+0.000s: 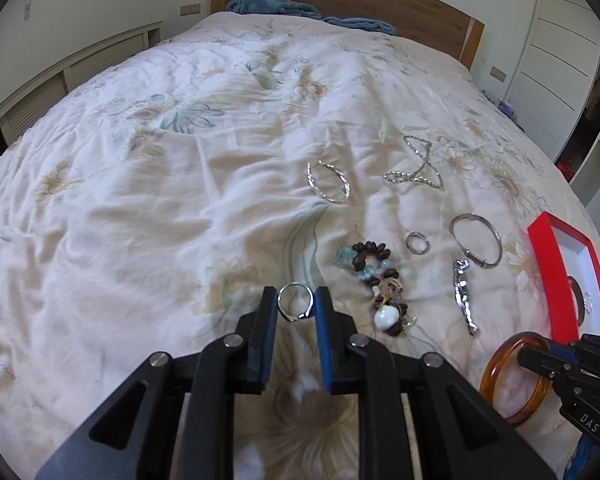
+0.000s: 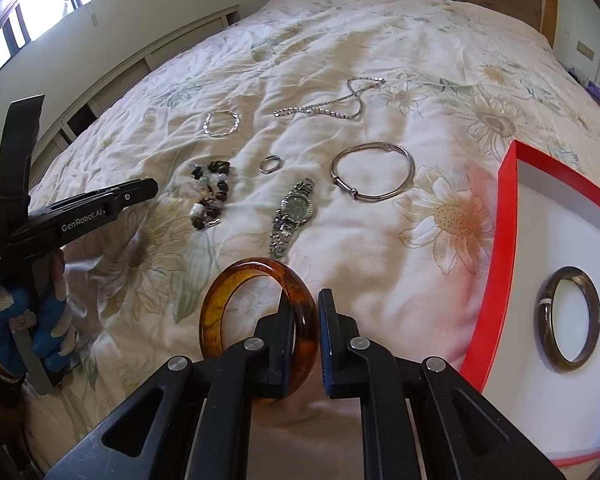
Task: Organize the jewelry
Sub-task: 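Carry the silver ring and amber bangle with both tools over the red box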
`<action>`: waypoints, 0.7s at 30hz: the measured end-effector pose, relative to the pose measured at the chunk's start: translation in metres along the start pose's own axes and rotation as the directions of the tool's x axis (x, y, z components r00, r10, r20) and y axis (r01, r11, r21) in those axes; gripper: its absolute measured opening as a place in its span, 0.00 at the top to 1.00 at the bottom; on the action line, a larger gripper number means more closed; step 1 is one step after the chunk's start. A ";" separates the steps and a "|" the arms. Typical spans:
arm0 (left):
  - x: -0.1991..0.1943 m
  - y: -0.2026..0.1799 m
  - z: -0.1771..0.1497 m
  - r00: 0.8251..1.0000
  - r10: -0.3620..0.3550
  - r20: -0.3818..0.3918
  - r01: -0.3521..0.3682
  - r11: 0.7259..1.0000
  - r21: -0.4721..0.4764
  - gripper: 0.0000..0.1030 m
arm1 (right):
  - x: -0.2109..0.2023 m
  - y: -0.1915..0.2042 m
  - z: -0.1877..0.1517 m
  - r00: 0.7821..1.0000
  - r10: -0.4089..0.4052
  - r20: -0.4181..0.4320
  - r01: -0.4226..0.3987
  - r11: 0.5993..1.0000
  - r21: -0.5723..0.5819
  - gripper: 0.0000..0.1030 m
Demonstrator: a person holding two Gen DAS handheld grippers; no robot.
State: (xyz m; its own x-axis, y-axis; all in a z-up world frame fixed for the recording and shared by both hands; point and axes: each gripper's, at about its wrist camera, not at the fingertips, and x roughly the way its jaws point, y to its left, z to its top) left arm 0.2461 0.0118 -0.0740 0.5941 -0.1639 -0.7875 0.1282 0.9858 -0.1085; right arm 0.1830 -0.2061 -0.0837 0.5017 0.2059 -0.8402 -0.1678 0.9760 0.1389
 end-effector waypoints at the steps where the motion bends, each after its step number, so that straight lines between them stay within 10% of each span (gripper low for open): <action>1: -0.003 0.001 0.000 1.000 0.001 0.003 -0.001 1.000 0.000 0.83 | -0.003 0.002 -0.001 1.000 -0.001 0.002 0.001 1.000 -0.001 0.89; 21: -0.105 -0.058 -0.014 0.994 -0.076 0.076 0.070 0.994 0.084 0.83 | -0.120 -0.015 -0.038 0.989 -0.046 0.139 0.036 0.996 0.078 0.89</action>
State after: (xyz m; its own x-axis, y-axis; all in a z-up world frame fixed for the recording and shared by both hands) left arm 0.1653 -0.0279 0.0068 0.6415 -0.2411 -0.7282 0.2359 0.9653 -0.1118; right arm 0.0931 -0.2483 -0.0048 0.6219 0.1682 -0.7648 -0.0828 0.9853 0.1493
